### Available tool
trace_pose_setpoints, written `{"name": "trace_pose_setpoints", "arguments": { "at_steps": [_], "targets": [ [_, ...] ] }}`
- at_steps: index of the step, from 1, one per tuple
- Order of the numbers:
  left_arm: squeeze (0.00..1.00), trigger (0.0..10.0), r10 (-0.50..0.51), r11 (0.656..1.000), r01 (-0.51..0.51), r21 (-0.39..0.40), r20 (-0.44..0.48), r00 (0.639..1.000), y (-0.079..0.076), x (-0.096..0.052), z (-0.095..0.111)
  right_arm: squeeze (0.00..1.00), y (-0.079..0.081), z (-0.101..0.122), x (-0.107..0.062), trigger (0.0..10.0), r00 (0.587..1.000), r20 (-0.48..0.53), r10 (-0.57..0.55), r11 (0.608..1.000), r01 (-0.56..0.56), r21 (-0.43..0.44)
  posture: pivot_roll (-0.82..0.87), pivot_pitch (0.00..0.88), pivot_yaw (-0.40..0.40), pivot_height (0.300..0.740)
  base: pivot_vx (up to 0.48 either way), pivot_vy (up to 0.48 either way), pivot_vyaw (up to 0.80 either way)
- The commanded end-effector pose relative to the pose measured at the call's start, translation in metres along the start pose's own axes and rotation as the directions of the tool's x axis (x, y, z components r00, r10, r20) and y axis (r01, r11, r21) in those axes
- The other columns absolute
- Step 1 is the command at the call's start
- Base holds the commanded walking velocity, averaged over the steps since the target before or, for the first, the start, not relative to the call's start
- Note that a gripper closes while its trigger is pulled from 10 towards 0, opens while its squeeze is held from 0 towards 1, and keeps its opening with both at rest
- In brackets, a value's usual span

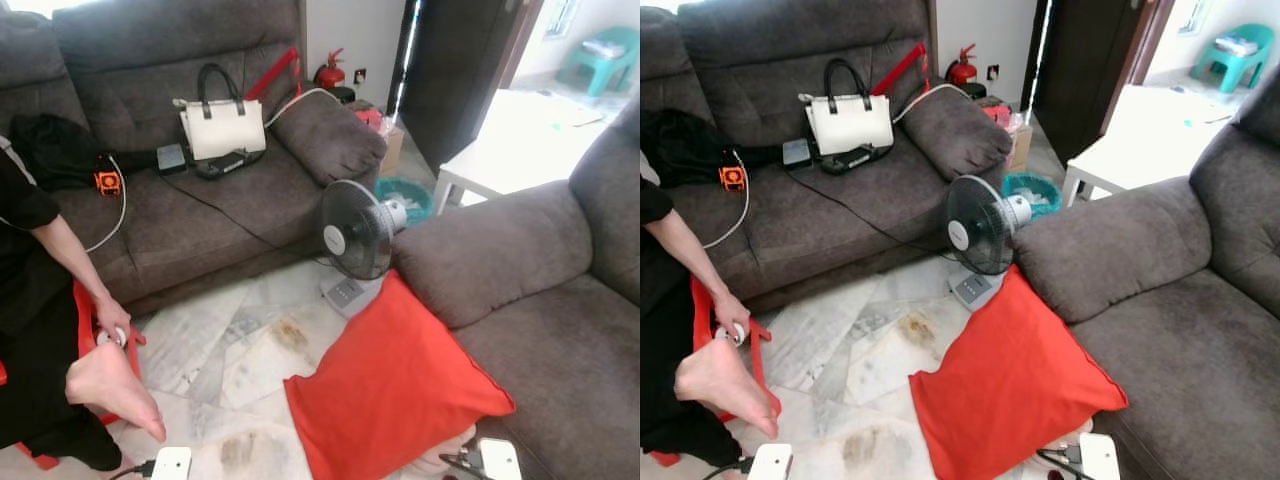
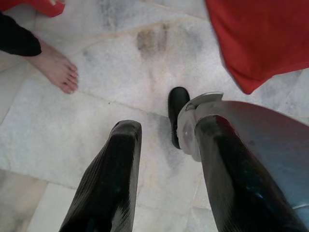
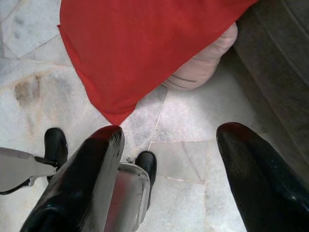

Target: Move the pillow to the sofa from floor

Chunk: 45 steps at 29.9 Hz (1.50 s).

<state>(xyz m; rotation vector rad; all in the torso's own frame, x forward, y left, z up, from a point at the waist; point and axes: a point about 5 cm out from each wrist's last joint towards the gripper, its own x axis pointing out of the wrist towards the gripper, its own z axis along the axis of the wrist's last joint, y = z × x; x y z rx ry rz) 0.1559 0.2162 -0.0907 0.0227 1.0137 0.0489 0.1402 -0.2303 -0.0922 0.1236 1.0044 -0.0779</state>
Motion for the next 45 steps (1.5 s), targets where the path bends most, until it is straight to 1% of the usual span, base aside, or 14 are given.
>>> {"name": "trace_pose_setpoints", "arguments": {
  "at_steps": [1, 3, 22, 30, 33, 34, 40, 45],
  "targets": [
    [0.0, 10.0, 0.0, 1.0, 0.001, 0.005, -0.02, 1.0, -0.0004, -0.0006, -0.0046, 0.0, -0.0019, 0.0009, -0.0003, 10.0, 1.0, 0.003, -0.005, 1.0, 0.005, 0.009, 0.08, 0.016, -0.03, 0.74, 0.0, 0.0, 0.0],
    [0.0, 10.0, -0.001, 1.0, 0.001, 0.008, -0.021, 1.0, -0.0003, -0.0006, -0.0045, 0.0, -0.0018, 0.0008, -0.0003, 10.0, 1.0, 0.003, -0.005, 1.0, 0.005, 0.011, 0.08, 0.016, -0.03, 0.74, 0.0, -0.274, 0.0],
    [0.0, 10.0, -0.003, 1.0, 0.003, 0.011, -0.021, 1.0, -0.0001, -0.0005, -0.0042, 0.0, -0.0013, 0.0009, -0.0001, 10.0, 1.0, 0.002, -0.006, 1.0, 0.006, 0.015, 0.08, 0.015, -0.027, 0.74, 0.0, 0.281, 0.0],
    [0.0, 10.0, -0.004, 1.0, 0.004, 0.013, -0.021, 1.0, -0.0001, -0.0005, -0.0039, 0.0, -0.0012, 0.001, 0.0, 10.0, 1.0, 0.002, -0.006, 1.0, 0.006, 0.015, 0.08, 0.015, -0.027, 0.74, 0.0, 0.368, 0.0],
    [0.0, 10.0, -0.006, 1.0, 0.007, 0.025, -0.015, 1.0, -0.0001, -0.0005, -0.0032, 0.0, -0.0013, 0.0008, -0.0001, 10.0, 1.0, 0.001, -0.006, 1.0, 0.006, 0.014, 0.08, 0.014, -0.027, 0.74, 0.0, 0.0, 0.0],
    [0.0, 10.0, -0.007, 0.999, 0.008, 0.04, -0.019, 1.0, -0.0001, -0.0004, -0.0033, 0.0, -0.0016, 0.0007, -0.0001, 10.0, 1.0, 0.001, -0.007, 1.0, 0.007, 0.012, 0.08, 0.013, -0.028, 0.74, 0.0, 0.0, 0.0],
    [0.0, 10.0, -0.002, 0.998, 0.003, 0.055, -0.015, 1.0, 0.0002, -0.0004, -0.0027, 0.0, -0.0017, 0.0007, -0.0002, 10.0, 1.0, 0.0, -0.006, 1.0, 0.006, 0.011, 0.08, 0.014, -0.029, 0.74, 0.0, 0.0, 0.0],
    [0.0, 10.0, 0.003, 0.998, -0.001, 0.066, -0.016, 1.0, 0.0005, -0.0004, -0.0025, 0.0, -0.0017, 0.0008, -0.0002, 10.0, 1.0, 0.0, -0.005, 1.0, 0.005, 0.008, 0.08, 0.015, -0.03, 0.74, 0.0, -0.402, 0.0]
  ]
}}
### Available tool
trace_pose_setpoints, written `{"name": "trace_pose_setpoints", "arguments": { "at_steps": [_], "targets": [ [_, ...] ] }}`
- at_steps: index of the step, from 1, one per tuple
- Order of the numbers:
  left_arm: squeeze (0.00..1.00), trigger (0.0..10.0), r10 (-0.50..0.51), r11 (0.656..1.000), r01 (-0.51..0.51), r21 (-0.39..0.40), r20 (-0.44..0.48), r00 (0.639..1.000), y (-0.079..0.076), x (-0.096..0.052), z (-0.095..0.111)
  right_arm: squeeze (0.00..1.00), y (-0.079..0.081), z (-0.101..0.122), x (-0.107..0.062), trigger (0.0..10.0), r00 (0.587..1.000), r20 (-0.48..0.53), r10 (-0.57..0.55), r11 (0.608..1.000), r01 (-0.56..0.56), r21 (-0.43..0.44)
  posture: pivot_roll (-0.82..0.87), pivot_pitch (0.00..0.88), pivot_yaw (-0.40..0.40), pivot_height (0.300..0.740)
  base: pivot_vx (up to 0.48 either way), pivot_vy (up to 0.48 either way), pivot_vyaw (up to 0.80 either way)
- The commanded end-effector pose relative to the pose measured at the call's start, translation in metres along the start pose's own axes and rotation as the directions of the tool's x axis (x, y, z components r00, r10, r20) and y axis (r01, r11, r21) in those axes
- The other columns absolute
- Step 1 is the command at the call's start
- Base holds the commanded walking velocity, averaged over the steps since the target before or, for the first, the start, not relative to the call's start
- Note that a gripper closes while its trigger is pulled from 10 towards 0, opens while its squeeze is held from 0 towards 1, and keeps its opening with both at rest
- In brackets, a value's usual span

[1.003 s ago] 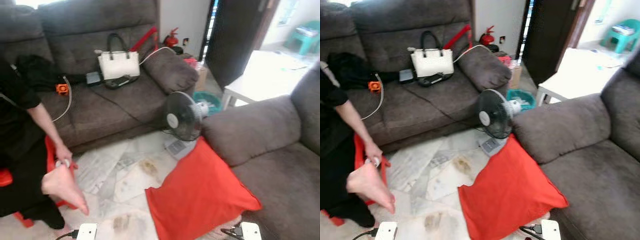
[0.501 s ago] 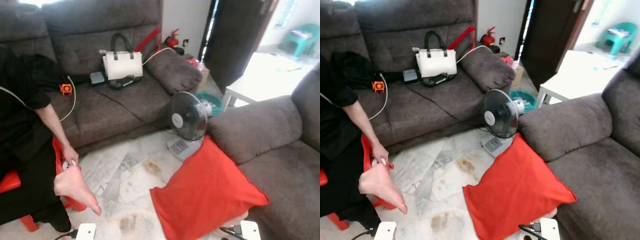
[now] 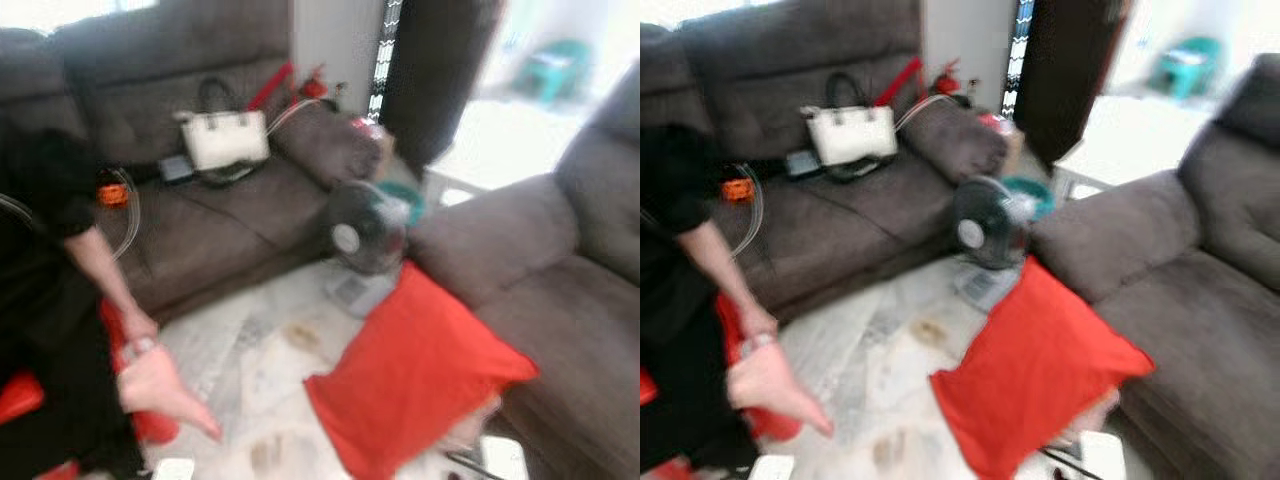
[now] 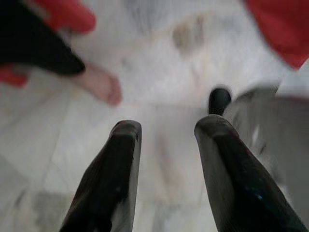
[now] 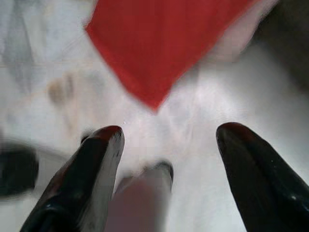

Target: Move the pillow to the sofa from floor

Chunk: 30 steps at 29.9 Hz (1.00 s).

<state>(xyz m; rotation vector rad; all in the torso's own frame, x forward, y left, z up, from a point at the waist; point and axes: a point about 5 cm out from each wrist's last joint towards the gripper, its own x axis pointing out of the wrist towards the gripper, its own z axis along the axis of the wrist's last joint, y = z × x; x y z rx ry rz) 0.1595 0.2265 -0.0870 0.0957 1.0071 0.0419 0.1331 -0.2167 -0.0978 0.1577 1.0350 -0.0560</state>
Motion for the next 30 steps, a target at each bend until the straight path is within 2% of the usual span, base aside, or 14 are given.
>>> {"name": "trace_pose_setpoints", "arguments": {
  "at_steps": [1, 15, 30],
  "targets": [
    [0.0, 10.0, -0.028, 1.0, 0.028, 0.001, -0.024, 0.999, -0.0103, 0.0, -0.007, 0.0, -0.0136, 0.0118, -0.0018, 10.0, 0.999, 0.034, -0.036, 0.999, 0.037, -0.009, 0.08, 0.015, -0.03, 0.74, 0.0, -0.48, 0.0],
    [0.0, 10.0, -0.03, 1.0, 0.03, 0.002, -0.029, 0.999, -0.0106, -0.0001, -0.0078, 0.0, -0.014, 0.0127, -0.002, 10.0, 0.999, 0.038, -0.032, 0.999, 0.033, -0.035, 0.08, 0.015, -0.03, 0.74, 0.0, -0.48, 0.0],
    [0.0, 10.0, -0.033, 0.999, 0.033, 0.011, -0.029, 0.999, -0.0106, 0.0, -0.0074, 0.0, -0.0135, 0.0132, -0.0019, 10.0, 0.999, 0.038, -0.026, 0.999, 0.027, -0.047, 0.08, 0.016, -0.03, 0.74, 0.0, -0.48, 0.63]
  ]
}}
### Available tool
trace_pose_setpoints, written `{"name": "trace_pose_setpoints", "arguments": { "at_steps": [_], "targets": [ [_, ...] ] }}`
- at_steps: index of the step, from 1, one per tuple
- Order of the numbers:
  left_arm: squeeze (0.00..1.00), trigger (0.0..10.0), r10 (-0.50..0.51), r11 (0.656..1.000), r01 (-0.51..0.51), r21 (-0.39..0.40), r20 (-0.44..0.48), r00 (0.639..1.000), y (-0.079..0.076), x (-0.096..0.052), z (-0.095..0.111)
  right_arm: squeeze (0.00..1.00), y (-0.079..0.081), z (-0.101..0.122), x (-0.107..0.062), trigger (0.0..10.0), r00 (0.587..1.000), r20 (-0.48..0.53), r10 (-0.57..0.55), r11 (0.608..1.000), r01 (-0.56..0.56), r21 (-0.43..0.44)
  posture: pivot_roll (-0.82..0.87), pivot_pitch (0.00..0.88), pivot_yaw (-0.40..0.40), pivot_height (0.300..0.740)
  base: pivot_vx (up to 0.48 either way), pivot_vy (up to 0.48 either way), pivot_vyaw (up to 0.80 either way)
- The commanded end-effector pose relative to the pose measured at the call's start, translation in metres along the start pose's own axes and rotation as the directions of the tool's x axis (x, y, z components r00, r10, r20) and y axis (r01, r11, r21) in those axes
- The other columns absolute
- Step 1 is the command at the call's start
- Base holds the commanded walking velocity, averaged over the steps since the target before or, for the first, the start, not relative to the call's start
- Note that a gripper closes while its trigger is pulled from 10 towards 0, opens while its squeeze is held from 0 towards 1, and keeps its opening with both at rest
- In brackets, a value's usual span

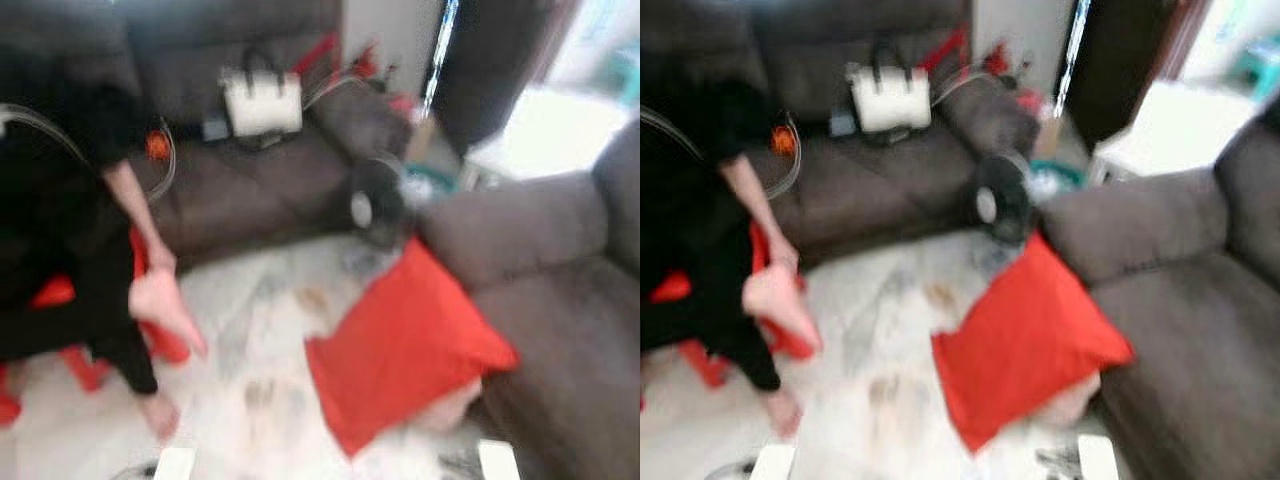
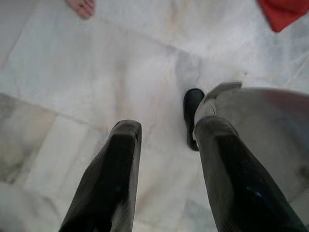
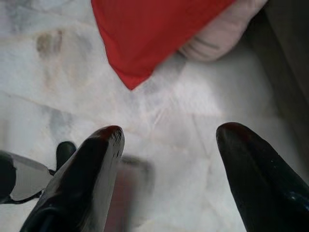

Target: Move the pillow to the sofa from floor

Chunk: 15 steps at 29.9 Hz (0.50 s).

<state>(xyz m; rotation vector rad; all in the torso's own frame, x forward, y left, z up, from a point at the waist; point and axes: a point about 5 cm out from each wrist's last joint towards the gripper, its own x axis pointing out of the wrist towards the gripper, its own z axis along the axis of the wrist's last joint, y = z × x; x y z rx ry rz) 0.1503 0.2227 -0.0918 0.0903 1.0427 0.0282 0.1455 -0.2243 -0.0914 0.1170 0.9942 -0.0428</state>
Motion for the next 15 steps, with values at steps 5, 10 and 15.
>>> {"name": "trace_pose_setpoints", "arguments": {
  "at_steps": [5, 10, 15],
  "targets": [
    [0.0, 10.0, -0.019, 1.0, 0.019, 0.012, 0.006, 1.0, -0.0063, 0.0011, 0.0026, 0.0, -0.0084, -0.0026, -0.0027, 10.0, 1.0, -0.006, -0.024, 1.0, 0.024, 0.002, 0.08, 0.016, -0.03, 0.74, 0.0, -0.48, 0.54],
    [0.0, 10.0, -0.019, 1.0, 0.019, 0.013, 0.005, 1.0, -0.0061, 0.0011, 0.0026, 0.0, -0.0083, -0.0032, -0.0027, 10.0, 1.0, -0.007, -0.03, 0.999, 0.03, 0.021, 0.08, 0.016, -0.03, 0.74, 0.0, -0.48, 0.0],
    [0.0, 10.0, -0.02, 1.0, 0.02, 0.018, 0.003, 1.0, -0.0061, 0.0012, 0.0027, 0.0, -0.0082, -0.0033, -0.0027, 10.0, 1.0, -0.005, -0.031, 0.999, 0.031, 0.031, 0.08, 0.016, -0.029, 0.74, 0.0, -0.466, 0.0]
  ]
}}
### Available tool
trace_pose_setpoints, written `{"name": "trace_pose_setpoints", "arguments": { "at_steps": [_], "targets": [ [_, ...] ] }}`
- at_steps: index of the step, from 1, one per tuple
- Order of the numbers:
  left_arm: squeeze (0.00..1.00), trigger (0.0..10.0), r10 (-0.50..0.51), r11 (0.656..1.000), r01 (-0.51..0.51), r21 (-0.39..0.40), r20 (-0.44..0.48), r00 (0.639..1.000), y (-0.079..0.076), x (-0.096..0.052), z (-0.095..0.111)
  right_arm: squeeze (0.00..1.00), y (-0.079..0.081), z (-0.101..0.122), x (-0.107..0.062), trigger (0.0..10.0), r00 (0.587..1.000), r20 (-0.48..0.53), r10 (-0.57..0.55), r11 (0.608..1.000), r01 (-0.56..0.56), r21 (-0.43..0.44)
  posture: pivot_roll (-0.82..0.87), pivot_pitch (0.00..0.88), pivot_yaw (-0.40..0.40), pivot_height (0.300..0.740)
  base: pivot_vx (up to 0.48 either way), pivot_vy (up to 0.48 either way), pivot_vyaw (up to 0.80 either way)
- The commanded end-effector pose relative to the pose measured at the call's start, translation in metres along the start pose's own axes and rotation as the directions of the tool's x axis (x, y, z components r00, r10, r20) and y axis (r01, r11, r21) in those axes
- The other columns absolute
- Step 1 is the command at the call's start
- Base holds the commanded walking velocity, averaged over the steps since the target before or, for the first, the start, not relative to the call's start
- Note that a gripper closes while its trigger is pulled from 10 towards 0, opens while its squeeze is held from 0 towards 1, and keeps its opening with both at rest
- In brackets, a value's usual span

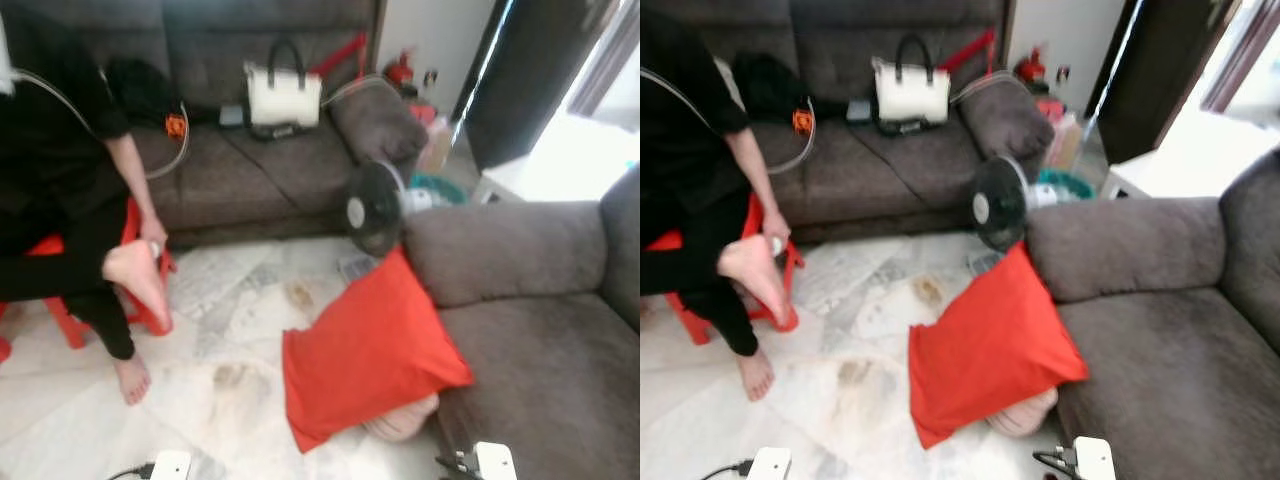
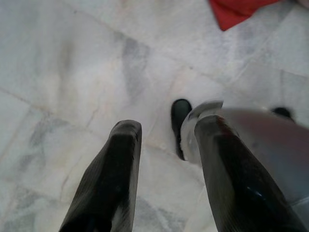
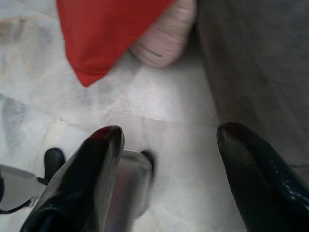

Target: Move the pillow to the sofa from floor

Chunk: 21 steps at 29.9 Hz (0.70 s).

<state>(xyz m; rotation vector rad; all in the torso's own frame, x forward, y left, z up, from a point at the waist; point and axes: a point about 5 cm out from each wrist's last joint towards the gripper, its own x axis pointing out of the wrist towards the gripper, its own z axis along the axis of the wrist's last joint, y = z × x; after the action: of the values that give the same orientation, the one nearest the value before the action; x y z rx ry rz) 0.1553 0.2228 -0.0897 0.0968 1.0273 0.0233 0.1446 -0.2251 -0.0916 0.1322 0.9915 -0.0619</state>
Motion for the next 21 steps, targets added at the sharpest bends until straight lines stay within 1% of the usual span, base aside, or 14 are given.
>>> {"name": "trace_pose_setpoints", "arguments": {
  "at_steps": [1, 21],
  "targets": [
    [0.0, 10.0, -0.018, 1.0, 0.018, 0.009, -0.013, 1.0, -0.0064, 0.0004, -0.0027, 0.0, -0.0074, -0.0024, -0.0023, 10.0, 1.0, -0.006, -0.023, 1.0, 0.023, 0.012, 0.08, 0.016, -0.029, 0.74, 0.0, 0.0, 0.0],
    [0.0, 10.0, -0.023, 1.0, 0.023, -0.007, 0.002, 1.0, -0.0067, 0.0003, -0.0017, 0.0, -0.0073, -0.0024, -0.0022, 10.0, 1.0, -0.003, -0.027, 0.999, 0.027, 0.023, 0.08, 0.016, -0.027, 0.74, 0.0, 0.0, 0.0]
  ]
}}
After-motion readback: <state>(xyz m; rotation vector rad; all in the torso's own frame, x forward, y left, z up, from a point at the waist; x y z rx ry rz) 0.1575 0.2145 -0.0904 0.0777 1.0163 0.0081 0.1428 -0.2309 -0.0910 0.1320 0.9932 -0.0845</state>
